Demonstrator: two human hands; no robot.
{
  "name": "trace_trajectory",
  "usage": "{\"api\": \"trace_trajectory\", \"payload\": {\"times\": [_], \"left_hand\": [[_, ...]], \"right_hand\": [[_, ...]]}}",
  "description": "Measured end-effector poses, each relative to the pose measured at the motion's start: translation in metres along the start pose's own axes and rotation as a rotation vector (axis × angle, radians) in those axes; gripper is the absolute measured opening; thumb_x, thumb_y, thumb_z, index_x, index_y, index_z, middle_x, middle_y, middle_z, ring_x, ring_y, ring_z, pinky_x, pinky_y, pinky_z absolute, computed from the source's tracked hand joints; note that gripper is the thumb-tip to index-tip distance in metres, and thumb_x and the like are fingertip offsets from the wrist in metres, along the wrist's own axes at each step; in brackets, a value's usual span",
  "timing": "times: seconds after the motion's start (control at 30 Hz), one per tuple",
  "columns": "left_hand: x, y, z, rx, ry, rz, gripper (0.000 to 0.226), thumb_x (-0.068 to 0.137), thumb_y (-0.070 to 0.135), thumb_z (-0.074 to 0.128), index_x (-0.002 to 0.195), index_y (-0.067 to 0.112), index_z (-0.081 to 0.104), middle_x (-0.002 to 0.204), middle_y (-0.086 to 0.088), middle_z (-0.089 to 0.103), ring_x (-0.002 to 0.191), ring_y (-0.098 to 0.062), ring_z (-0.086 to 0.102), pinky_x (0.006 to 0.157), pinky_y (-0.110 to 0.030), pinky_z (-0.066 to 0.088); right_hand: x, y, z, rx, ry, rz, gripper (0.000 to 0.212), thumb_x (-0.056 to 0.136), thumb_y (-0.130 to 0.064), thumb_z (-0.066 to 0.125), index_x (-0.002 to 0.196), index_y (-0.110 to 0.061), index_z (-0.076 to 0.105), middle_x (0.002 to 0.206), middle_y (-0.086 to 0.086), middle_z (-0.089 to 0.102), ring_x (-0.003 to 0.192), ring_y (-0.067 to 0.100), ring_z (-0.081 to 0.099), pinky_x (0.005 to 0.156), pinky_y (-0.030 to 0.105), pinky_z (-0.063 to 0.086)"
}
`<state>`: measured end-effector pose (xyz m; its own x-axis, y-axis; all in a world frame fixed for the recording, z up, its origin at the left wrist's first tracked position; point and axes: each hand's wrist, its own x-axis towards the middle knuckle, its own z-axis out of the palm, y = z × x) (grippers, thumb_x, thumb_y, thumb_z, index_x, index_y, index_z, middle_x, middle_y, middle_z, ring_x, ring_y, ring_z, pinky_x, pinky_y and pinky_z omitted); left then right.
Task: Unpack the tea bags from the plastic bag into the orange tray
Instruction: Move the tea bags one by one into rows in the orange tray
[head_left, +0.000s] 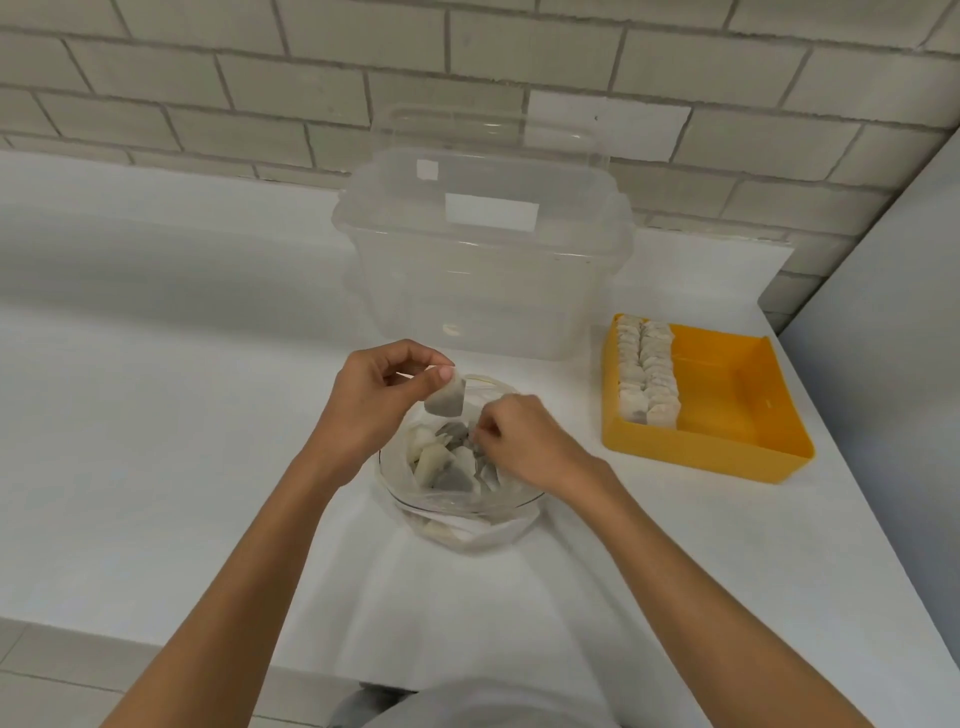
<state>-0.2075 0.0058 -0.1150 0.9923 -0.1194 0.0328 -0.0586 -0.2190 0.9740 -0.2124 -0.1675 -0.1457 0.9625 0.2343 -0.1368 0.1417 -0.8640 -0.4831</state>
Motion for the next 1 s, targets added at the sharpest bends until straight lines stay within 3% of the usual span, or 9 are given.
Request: {"api": "trace_trajectory", "payload": {"times": [0.07, 0.2, 0.3, 0.43, 0.63, 0.7, 0.8, 0.87, 1.0], "left_hand": [[0.000, -0.001, 0.001, 0.007, 0.002, 0.013, 0.002, 0.083, 0.026, 0.072, 0.083, 0.024, 0.074, 0.083, 0.002, 0.072, 0.076, -0.015, 0.059, 0.077, -0.031, 0.046], [0.001, -0.001, 0.003, 0.028, -0.007, 0.019, 0.001, 0.083, 0.026, 0.073, 0.082, 0.025, 0.074, 0.086, 0.002, 0.073, 0.079, -0.033, 0.060, 0.080, -0.040, 0.048], [0.002, 0.000, 0.003, 0.039, -0.009, 0.020, 0.002, 0.083, 0.027, 0.073, 0.082, 0.026, 0.074, 0.086, 0.001, 0.073, 0.078, -0.031, 0.059, 0.079, -0.039, 0.048], [0.007, 0.005, 0.000, 0.041, -0.007, 0.024, 0.003, 0.083, 0.029, 0.073, 0.082, 0.027, 0.074, 0.086, 0.000, 0.072, 0.075, -0.021, 0.057, 0.076, -0.034, 0.046], [0.017, 0.018, 0.004, 0.055, -0.029, 0.071, 0.002, 0.083, 0.027, 0.074, 0.083, 0.025, 0.074, 0.089, -0.003, 0.072, 0.079, -0.032, 0.059, 0.082, -0.042, 0.050], [0.020, 0.021, 0.007, 0.062, -0.041, 0.087, 0.002, 0.083, 0.027, 0.074, 0.083, 0.025, 0.074, 0.089, -0.004, 0.072, 0.079, -0.034, 0.059, 0.081, -0.041, 0.050], [0.024, 0.027, 0.015, 0.051, -0.063, 0.113, 0.003, 0.082, 0.025, 0.074, 0.084, 0.023, 0.074, 0.085, -0.006, 0.071, 0.073, -0.024, 0.057, 0.077, -0.036, 0.048], [0.027, 0.030, 0.022, 0.050, -0.084, 0.132, 0.005, 0.082, 0.024, 0.074, 0.086, 0.021, 0.075, 0.085, -0.007, 0.071, 0.074, -0.029, 0.059, 0.079, -0.040, 0.050], [0.031, 0.039, 0.043, 0.064, -0.152, 0.162, 0.006, 0.083, 0.024, 0.073, 0.087, 0.019, 0.075, 0.085, -0.003, 0.071, 0.078, -0.027, 0.061, 0.080, -0.036, 0.051]], "right_hand": [[0.000, -0.001, 0.014, -0.088, -0.033, 0.031, 0.032, 0.090, -0.022, 0.053, 0.062, -0.009, 0.050, 0.080, 0.011, 0.052, 0.082, 0.027, 0.048, 0.066, 0.033, 0.034], [0.002, -0.005, 0.018, -0.099, -0.041, -0.004, 0.018, 0.086, -0.024, 0.060, 0.086, -0.008, 0.068, 0.102, 0.011, 0.052, 0.097, 0.027, 0.045, 0.079, 0.036, 0.043], [0.001, -0.002, 0.004, 0.119, 0.033, -0.018, 0.009, 0.081, -0.016, 0.067, 0.085, -0.008, 0.070, 0.090, 0.004, 0.065, 0.084, 0.019, 0.059, 0.074, 0.029, 0.049], [0.000, 0.005, -0.026, 0.264, 0.075, -0.009, 0.003, 0.082, -0.016, 0.071, 0.083, -0.014, 0.071, 0.075, -0.005, 0.065, 0.069, 0.004, 0.056, 0.063, 0.008, 0.040], [-0.004, 0.010, -0.058, 0.307, 0.108, -0.030, 0.006, 0.084, -0.018, 0.071, 0.086, -0.013, 0.073, 0.066, 0.000, 0.067, 0.056, 0.007, 0.062, 0.060, 0.009, 0.045], [-0.004, 0.013, -0.066, 0.322, 0.122, -0.034, 0.005, 0.084, -0.018, 0.071, 0.086, -0.014, 0.073, 0.065, 0.002, 0.068, 0.055, 0.007, 0.062, 0.061, 0.013, 0.045], [-0.006, 0.017, -0.079, 0.331, 0.148, -0.023, 0.011, 0.084, -0.015, 0.070, 0.094, -0.021, 0.069, 0.065, 0.007, 0.070, 0.056, 0.008, 0.064, 0.059, 0.022, 0.049], [-0.011, 0.018, -0.090, 0.342, 0.168, -0.009, 0.011, 0.085, -0.011, 0.067, 0.093, -0.019, 0.070, 0.067, 0.012, 0.070, 0.058, 0.013, 0.067, 0.060, 0.026, 0.053], [-0.025, 0.032, -0.117, 0.385, 0.196, 0.063, 0.012, 0.086, -0.007, 0.065, 0.091, -0.012, 0.074, 0.075, 0.007, 0.073, 0.068, 0.012, 0.071, 0.066, 0.018, 0.055]]}}
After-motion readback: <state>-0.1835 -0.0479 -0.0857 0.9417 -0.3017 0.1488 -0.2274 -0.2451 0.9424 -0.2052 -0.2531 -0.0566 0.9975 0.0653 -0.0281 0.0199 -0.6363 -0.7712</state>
